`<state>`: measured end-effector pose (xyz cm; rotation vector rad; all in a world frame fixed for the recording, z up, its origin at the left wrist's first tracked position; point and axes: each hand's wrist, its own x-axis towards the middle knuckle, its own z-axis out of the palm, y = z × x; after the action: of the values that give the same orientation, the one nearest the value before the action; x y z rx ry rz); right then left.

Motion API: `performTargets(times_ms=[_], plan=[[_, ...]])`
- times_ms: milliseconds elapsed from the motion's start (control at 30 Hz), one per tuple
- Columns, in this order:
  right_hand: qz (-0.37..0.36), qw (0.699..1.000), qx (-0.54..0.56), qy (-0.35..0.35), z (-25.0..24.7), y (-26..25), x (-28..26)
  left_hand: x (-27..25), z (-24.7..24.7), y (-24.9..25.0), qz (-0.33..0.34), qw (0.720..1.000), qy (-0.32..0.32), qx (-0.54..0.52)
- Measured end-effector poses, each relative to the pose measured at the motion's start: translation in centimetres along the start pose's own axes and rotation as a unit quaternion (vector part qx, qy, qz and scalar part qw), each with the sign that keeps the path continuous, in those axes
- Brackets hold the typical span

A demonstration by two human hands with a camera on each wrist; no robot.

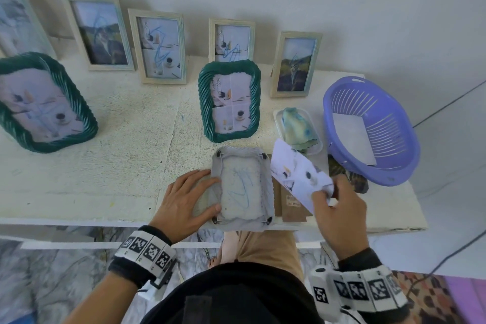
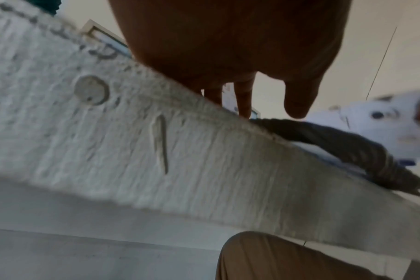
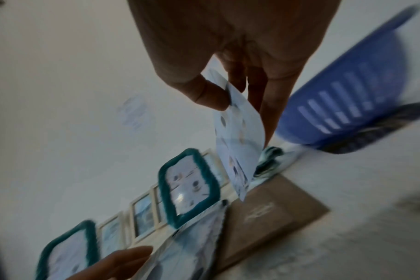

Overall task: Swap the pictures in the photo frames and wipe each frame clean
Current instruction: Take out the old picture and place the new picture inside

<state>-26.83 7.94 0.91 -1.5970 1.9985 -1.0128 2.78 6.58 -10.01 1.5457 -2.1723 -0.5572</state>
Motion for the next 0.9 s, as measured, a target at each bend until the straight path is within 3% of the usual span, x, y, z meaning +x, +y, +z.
performTargets(times_ms=[167, 267, 333, 433, 533, 633, 733, 900], plan=[[0.179, 0.981, 0.072, 0.002, -3.2, 5.7, -0.8, 1.9, -1.1, 0.2, 0.015, 0.999, 0.031, -0.035], [0.3, 0.942, 0.147, 0.029, -4.2, 8.9, -1.4, 5.2, -1.8, 2.7, 0.063, 0.995, 0.05, -0.051], [0.342, 0.917, 0.201, 0.049, -4.5, 9.9, -1.8, 7.8, -2.3, 5.3, 0.108, 0.991, 0.04, -0.068], [0.341, 0.901, 0.259, 0.078, -4.2, 10.4, -2.3, 11.9, -1.4, 9.2, 0.187, 0.98, 0.007, -0.07], [0.305, 0.918, 0.241, 0.084, -3.9, 10.1, -2.5, 16.3, 0.8, 13.3, 0.236, 0.97, -0.037, -0.033], [0.29, 0.927, 0.226, 0.074, -3.6, 9.7, -2.4, 19.5, 2.7, 17.3, 0.226, 0.964, -0.114, 0.077], [0.29, 0.931, 0.217, 0.045, -3.3, 9.6, -2.5, 21.3, 4.1, 19.5, 0.204, 0.956, -0.132, 0.164], [0.259, 0.954, 0.153, 0.002, -3.7, 10.5, -2.3, 22.4, 4.4, 20.2, 0.201, 0.964, -0.111, 0.132]])
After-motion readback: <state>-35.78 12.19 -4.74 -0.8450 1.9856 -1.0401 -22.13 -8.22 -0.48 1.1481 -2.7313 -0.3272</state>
